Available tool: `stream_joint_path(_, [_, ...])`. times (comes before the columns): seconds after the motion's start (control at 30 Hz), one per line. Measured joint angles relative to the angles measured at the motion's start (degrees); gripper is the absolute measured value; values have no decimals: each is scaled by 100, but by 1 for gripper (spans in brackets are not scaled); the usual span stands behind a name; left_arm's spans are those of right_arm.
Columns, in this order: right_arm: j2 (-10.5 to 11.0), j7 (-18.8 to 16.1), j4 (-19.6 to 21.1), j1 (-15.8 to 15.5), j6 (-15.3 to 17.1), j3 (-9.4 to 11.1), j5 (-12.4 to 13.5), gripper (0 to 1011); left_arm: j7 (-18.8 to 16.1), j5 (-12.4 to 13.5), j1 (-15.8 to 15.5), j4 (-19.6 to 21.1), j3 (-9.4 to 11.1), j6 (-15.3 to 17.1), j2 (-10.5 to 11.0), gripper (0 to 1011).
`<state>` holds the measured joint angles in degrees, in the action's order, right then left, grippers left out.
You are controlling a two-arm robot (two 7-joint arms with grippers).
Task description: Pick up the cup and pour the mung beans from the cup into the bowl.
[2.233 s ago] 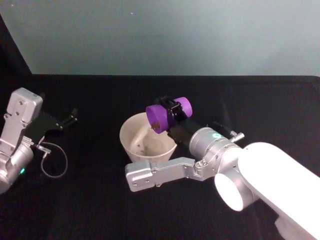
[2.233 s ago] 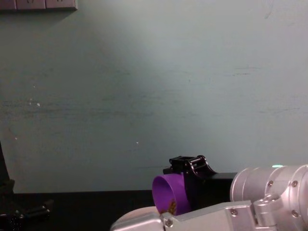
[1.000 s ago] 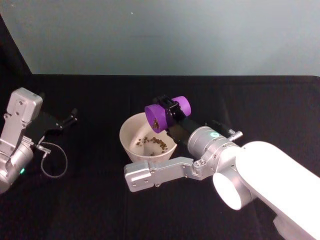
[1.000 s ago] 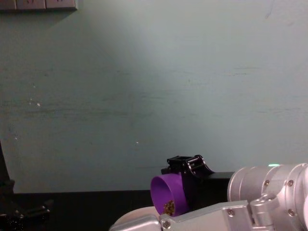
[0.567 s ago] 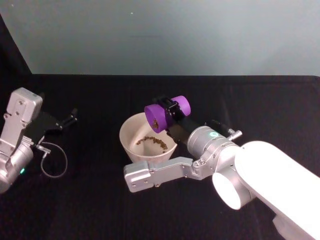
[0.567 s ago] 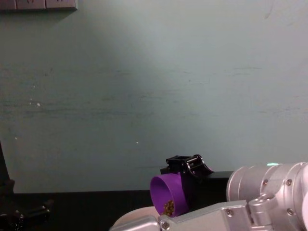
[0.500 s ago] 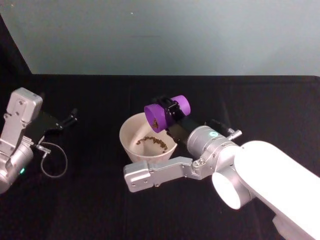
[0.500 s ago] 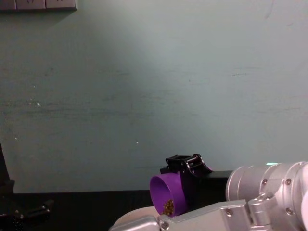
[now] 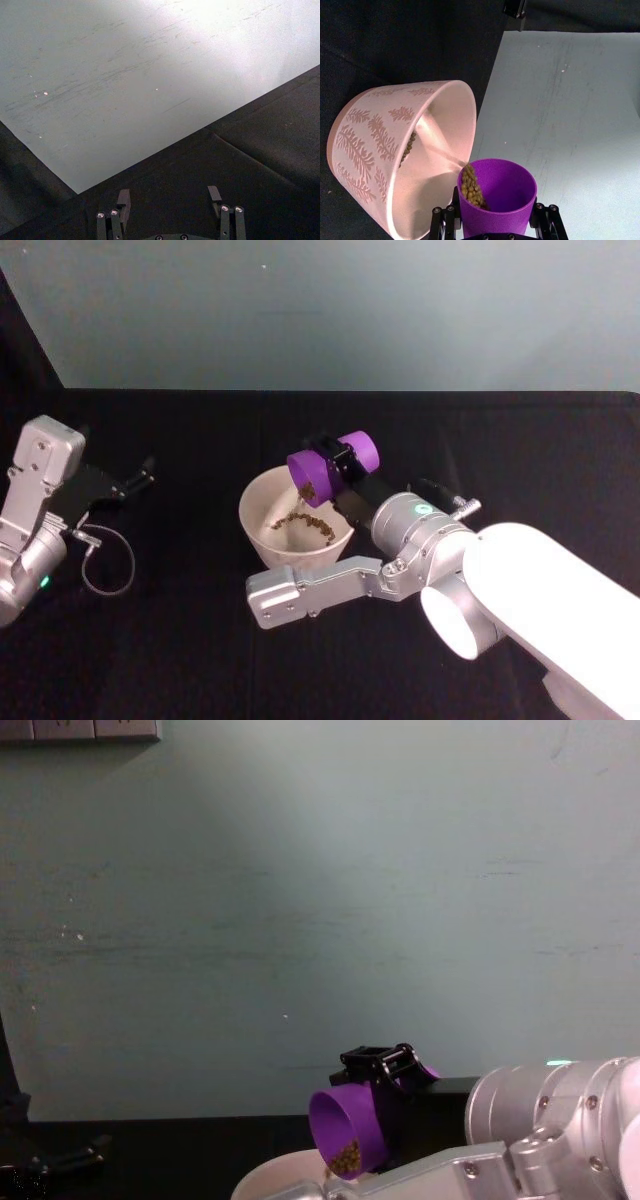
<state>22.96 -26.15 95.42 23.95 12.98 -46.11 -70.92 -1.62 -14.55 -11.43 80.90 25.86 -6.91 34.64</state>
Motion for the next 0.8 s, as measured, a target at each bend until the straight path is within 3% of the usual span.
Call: stream_joint_path(0.8, [13, -46, -6, 63, -23, -67, -78, 731, 0, 0, 0, 0, 0, 0, 0, 1000])
